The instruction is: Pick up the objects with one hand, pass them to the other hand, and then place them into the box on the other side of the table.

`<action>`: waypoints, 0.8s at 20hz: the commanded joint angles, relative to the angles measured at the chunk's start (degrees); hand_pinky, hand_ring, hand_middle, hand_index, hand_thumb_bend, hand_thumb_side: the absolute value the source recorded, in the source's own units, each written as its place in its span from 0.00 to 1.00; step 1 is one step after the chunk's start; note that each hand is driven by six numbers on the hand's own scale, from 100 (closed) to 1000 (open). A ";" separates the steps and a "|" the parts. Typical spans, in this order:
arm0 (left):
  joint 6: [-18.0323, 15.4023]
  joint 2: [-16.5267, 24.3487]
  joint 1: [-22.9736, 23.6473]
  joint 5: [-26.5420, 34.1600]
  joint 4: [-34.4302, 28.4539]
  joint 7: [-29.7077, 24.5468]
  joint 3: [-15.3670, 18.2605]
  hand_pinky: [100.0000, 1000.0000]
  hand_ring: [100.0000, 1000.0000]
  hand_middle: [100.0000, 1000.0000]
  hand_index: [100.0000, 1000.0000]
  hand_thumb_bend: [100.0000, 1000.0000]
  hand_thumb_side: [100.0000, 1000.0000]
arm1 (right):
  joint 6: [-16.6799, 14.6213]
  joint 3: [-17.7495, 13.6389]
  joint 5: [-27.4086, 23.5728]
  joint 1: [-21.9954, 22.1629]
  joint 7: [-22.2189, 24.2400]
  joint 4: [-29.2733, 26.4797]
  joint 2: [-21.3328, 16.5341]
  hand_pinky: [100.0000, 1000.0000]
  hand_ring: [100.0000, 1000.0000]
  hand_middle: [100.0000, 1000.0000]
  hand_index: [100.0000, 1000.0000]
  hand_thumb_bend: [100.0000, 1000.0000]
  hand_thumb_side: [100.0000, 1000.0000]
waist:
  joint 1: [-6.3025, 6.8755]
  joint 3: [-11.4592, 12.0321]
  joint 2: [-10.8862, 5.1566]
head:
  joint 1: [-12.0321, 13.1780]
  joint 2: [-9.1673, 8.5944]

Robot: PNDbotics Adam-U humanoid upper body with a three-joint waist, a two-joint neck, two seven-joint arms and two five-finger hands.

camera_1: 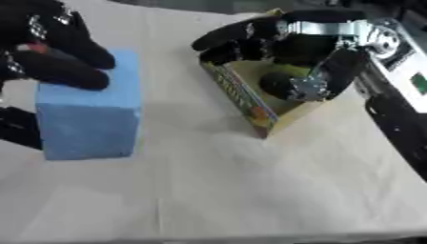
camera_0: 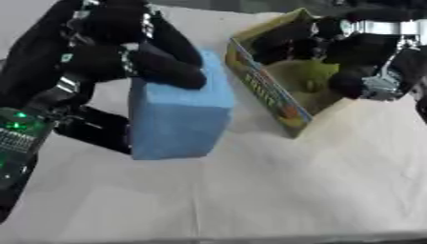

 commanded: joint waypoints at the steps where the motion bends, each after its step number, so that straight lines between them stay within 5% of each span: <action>1: -1.80 0.46 -0.94 -2.87 -0.12 1.05 0.05 0.31 0.26 0.44 0.52 0.18 0.00 | 0.95 0.13 0.74 -1.44 -0.02 -1.12 -0.41 1.00 1.00 1.00 1.00 0.00 0.38 | 0.01 -0.16 -0.02 | -0.28 -0.35; 10: -2.98 -0.61 0.41 -9.90 2.22 4.63 -0.10 0.30 0.24 0.44 0.53 0.19 0.00 | -0.79 2.26 2.71 -3.80 -2.88 -1.12 0.16 1.00 1.00 1.00 1.00 0.00 0.21 | -0.18 -0.12 -0.11 | -0.12 -0.18; 16: -2.98 -1.51 0.92 -15.88 5.10 6.53 -0.64 0.33 0.28 0.45 0.53 0.20 0.00 | -2.21 4.31 4.14 -4.95 -3.47 -1.12 -0.48 1.00 1.00 1.00 1.00 0.00 0.18 | -0.36 -0.17 -0.38 | -0.17 0.10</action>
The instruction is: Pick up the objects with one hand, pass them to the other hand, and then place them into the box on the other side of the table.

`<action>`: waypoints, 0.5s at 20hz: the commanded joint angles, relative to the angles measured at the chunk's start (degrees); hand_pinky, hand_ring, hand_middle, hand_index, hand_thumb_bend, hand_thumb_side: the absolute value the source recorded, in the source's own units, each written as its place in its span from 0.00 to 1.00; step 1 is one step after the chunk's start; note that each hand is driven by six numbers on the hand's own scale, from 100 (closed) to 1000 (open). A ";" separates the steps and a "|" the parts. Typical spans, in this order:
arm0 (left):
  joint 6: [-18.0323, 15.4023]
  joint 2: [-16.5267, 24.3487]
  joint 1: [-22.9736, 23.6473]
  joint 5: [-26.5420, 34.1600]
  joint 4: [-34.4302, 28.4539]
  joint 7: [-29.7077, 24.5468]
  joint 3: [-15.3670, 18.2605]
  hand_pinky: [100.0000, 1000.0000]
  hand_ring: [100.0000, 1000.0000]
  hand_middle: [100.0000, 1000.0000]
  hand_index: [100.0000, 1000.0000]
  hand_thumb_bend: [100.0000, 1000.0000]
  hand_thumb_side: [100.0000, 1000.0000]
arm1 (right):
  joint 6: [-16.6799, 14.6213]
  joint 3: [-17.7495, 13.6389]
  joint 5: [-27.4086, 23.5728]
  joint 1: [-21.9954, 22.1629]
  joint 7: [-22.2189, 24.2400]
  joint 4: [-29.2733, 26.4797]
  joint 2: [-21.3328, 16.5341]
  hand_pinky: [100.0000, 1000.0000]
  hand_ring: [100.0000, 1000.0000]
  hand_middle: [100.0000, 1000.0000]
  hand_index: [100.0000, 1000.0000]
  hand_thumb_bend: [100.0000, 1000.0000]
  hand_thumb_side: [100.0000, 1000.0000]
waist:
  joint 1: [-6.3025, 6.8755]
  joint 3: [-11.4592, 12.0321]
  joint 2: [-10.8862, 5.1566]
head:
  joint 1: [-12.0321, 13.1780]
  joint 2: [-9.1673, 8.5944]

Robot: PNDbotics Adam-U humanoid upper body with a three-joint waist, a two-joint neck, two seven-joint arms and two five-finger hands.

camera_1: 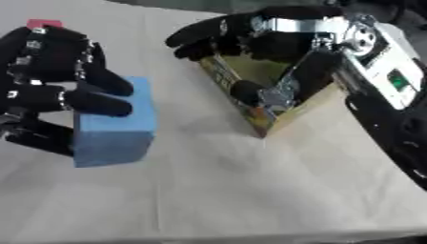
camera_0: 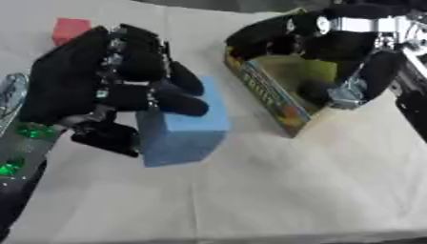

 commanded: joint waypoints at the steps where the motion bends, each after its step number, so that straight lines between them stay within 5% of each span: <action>1: -0.04 -0.46 -0.83 -3.28 0.67 1.36 0.06 0.34 0.29 0.45 0.53 0.20 0.00 | -0.93 0.59 1.61 -0.84 0.15 -1.09 -1.80 1.00 1.00 1.00 1.00 0.00 0.17 | -0.37 -0.07 -0.40 | -0.17 0.02; 10: -0.04 -1.25 -1.13 -9.36 1.93 5.23 -0.35 0.36 0.30 0.45 0.54 0.22 0.00 | -5.89 3.54 8.03 -2.16 3.17 -1.09 -2.52 1.00 1.00 1.00 1.00 0.00 0.11 | -0.55 0.15 -0.48 | -0.60 0.32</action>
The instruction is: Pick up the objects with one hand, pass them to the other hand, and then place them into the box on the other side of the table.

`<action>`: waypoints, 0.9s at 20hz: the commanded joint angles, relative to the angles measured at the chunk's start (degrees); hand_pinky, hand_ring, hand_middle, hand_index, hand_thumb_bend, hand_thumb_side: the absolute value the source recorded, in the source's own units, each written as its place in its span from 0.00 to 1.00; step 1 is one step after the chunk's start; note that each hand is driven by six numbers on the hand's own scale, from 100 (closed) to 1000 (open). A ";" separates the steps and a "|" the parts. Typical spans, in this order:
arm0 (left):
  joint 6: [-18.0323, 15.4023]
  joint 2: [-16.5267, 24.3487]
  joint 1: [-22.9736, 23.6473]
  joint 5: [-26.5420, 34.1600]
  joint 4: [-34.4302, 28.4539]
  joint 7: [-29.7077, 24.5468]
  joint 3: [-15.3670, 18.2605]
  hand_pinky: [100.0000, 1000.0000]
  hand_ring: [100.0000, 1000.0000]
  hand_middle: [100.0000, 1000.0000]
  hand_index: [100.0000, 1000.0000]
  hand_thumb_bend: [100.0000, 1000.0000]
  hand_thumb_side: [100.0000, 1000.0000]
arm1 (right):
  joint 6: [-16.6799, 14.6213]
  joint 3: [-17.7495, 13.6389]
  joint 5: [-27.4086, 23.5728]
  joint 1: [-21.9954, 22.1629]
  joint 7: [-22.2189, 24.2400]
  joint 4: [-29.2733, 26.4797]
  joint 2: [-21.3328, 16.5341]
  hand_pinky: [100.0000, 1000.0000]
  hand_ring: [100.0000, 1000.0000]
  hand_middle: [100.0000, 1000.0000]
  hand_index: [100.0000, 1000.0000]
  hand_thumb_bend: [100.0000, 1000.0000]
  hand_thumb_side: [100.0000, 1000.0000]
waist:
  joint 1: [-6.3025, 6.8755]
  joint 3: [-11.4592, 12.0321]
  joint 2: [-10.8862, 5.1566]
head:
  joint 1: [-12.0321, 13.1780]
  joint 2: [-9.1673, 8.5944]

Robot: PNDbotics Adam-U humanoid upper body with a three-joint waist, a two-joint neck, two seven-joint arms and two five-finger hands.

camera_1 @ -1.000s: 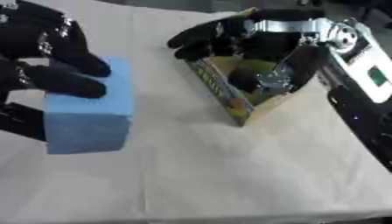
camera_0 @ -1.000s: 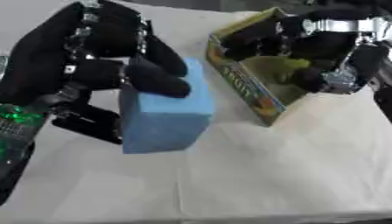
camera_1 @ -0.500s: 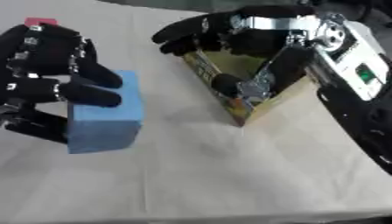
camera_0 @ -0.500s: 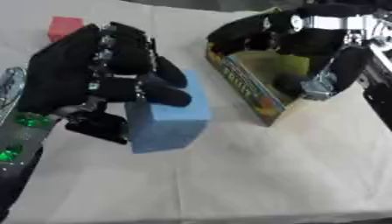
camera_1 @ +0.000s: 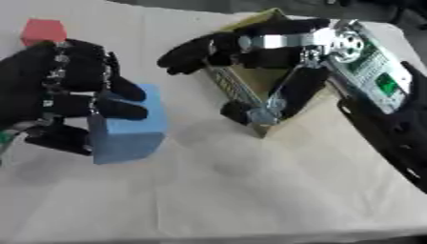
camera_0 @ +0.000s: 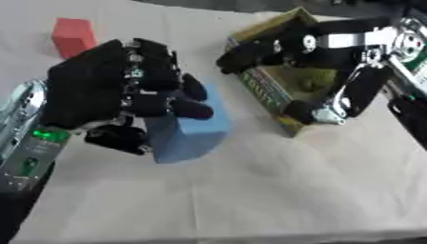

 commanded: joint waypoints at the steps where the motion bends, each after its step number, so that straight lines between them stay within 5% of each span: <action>1: -0.25 -0.34 -1.20 -1.59 -0.43 2.16 0.33 0.36 0.31 0.45 0.54 0.24 0.00 | -1.29 0.49 2.39 -1.10 0.47 -1.08 -2.16 1.00 1.00 1.00 1.00 0.00 0.12 | -0.58 0.06 -0.49 | -0.41 0.29; 8: -0.25 -0.92 -2.03 -7.11 -1.71 6.15 -1.06 0.38 0.34 0.46 0.55 0.31 0.00 | -0.18 2.78 3.86 -2.40 0.41 -1.08 -2.16 1.00 1.00 1.00 1.00 0.00 0.22 | -0.78 0.33 -0.69 | -0.83 0.32; 14: -0.25 -1.64 -2.32 -10.20 -1.30 10.52 -1.32 0.38 0.32 0.46 0.55 0.31 0.00 | 3.32 4.02 3.43 -3.00 0.65 -1.08 -2.26 1.00 1.00 1.00 1.00 0.00 0.50 | -0.97 0.77 -0.81 | -1.14 0.28; 18: -0.25 -2.20 -2.88 -11.98 -1.23 13.65 -1.85 0.39 0.34 0.47 0.55 0.35 0.00 | 5.58 4.05 2.36 -3.55 -0.32 -1.08 -2.19 1.00 1.00 1.00 1.00 0.00 0.47 | -1.11 1.08 -0.78 | -1.25 0.08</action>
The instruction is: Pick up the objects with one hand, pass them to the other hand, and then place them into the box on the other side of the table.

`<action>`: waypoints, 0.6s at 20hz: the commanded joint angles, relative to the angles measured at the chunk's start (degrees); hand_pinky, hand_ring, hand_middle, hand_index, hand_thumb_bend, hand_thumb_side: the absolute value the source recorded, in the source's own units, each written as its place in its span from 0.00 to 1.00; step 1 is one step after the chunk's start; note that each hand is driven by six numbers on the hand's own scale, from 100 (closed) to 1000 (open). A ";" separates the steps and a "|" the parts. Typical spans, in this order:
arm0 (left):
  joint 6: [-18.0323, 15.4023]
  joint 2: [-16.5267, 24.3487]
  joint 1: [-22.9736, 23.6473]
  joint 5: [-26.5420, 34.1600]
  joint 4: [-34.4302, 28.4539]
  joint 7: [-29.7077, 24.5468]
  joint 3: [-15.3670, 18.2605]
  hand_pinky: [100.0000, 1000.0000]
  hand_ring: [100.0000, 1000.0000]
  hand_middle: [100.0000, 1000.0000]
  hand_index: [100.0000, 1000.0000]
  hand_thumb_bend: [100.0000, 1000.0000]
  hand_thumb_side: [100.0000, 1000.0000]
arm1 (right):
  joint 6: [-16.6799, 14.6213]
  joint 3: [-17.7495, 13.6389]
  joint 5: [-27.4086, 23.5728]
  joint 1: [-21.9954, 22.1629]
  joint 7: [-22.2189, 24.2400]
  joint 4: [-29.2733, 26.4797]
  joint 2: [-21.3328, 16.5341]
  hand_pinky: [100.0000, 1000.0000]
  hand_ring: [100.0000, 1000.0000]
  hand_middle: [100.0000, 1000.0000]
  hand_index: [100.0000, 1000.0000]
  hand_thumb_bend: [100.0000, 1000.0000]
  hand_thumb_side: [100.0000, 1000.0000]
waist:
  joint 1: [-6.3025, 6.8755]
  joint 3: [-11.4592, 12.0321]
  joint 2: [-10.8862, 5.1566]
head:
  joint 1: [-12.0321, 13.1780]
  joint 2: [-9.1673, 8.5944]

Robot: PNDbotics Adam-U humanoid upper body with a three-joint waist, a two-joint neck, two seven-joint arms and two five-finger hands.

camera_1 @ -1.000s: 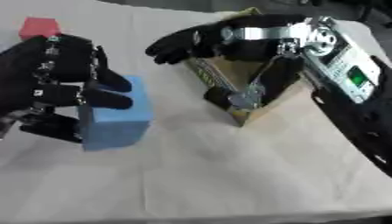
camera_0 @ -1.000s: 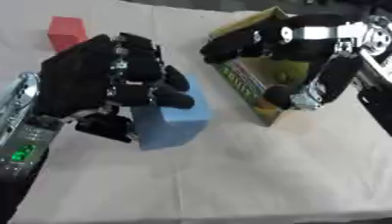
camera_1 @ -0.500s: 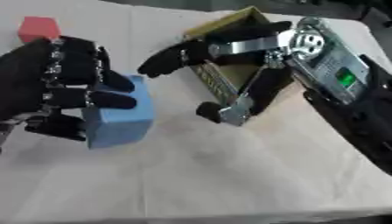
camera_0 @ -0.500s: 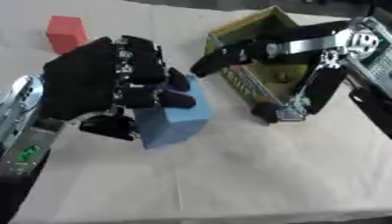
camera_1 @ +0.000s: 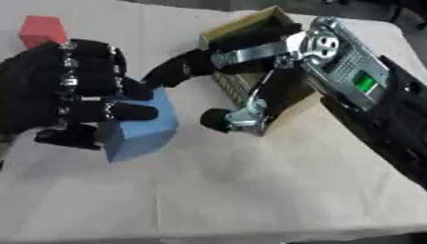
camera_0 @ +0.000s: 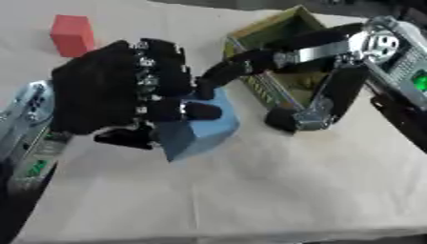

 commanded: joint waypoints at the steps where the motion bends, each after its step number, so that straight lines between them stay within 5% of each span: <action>1: -3.56 -1.03 -1.84 -1.68 -0.86 6.24 -0.25 0.39 0.34 0.47 0.55 0.35 0.00 | 1.43 0.13 -1.04 -1.08 -0.37 -1.07 -1.57 1.00 1.00 1.00 1.00 0.00 0.47 | -0.53 0.17 -0.77 | -0.29 -0.35; 12: -3.56 -1.35 -2.35 -6.42 -0.84 11.08 -1.32 0.39 0.35 0.47 0.55 0.37 0.00 | 1.86 0.22 -1.56 -1.42 0.62 0.18 -1.01 1.00 1.00 1.00 1.00 0.00 0.31 | -0.62 0.66 -0.43 | -0.50 -0.63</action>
